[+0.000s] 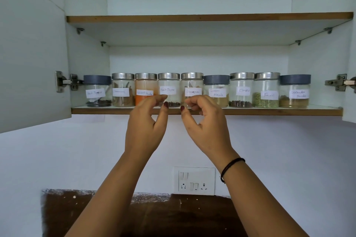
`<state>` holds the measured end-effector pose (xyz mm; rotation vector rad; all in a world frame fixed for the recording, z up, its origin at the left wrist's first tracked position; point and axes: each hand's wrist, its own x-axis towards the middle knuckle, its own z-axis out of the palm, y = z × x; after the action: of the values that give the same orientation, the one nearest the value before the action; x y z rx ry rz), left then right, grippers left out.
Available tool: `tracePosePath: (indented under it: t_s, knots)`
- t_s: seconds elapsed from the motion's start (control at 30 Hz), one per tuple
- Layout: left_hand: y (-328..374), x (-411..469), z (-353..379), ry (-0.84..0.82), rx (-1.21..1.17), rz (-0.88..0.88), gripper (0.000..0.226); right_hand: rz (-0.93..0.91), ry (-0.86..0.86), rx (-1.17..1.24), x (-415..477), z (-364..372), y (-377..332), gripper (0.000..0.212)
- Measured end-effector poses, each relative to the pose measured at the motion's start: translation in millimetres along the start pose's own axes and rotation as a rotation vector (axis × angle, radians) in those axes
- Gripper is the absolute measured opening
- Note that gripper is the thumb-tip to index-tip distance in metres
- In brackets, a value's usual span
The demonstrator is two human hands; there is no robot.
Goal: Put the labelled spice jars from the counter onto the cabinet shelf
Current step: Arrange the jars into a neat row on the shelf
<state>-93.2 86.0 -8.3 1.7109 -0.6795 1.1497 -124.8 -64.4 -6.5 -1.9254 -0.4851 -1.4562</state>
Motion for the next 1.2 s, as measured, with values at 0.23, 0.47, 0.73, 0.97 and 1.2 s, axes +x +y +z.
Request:
tracePosePath:
  t_s: [0.23, 0.47, 0.73, 0.97, 1.2]
  knots:
    - [-6, -5, -35, 0.021, 0.023, -0.019, 0.025, -0.011, -0.003, 0.011, -10, 16, -30, 0.019]
    - [-7, -4, -56, 0.043, 0.069, -0.015, 0.027, -0.034, -0.049, 0.052, -11, 27, -43, 0.024]
    - [-2, 1, -73, 0.053, 0.200, -0.049, 0.027, -0.091, -0.079, 0.129, 0, 35, -50, 0.021]
    - [-7, 3, -103, 0.036, 0.341, -0.053, 0.030, -0.126, -0.117, 0.179, 0, 51, -61, 0.017]
    - [-41, 33, -129, -0.008, 0.475, -0.076, 0.037, -0.149, -0.150, 0.165, 14, 79, -61, 0.015]
